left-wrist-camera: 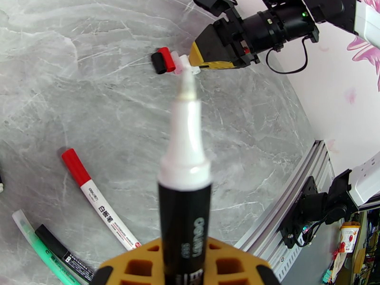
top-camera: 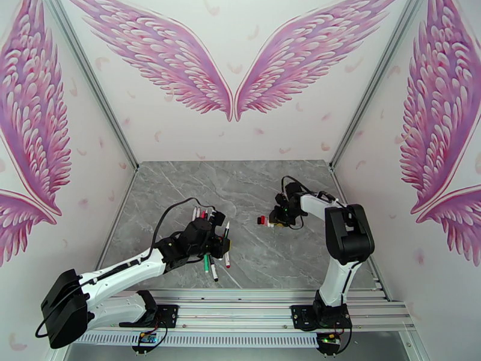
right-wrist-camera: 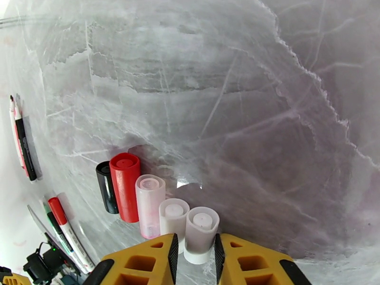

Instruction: Open the pen caps

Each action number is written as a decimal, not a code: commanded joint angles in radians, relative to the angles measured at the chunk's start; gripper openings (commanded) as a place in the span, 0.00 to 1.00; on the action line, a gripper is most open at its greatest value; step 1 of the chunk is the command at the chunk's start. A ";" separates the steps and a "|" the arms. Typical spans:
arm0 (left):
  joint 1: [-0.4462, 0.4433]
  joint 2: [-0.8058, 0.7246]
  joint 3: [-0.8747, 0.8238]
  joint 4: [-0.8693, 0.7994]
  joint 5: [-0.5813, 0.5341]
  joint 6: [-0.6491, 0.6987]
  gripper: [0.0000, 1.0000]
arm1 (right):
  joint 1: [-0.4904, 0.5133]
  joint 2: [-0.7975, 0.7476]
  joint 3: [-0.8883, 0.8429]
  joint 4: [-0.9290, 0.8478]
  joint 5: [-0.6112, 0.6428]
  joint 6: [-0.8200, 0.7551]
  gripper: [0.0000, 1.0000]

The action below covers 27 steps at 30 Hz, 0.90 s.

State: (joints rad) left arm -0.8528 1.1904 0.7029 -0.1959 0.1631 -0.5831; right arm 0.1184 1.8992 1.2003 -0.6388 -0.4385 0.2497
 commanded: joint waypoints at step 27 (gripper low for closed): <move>0.099 0.448 0.468 -0.370 -0.404 0.098 0.08 | 0.026 -0.698 -0.349 0.174 -0.142 0.181 0.76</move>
State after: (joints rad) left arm -0.7547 1.5940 1.1130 -0.4950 -0.1734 -0.5190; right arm 0.1387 1.2606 0.8806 -0.5045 -0.5491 0.3958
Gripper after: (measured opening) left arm 0.186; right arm 0.744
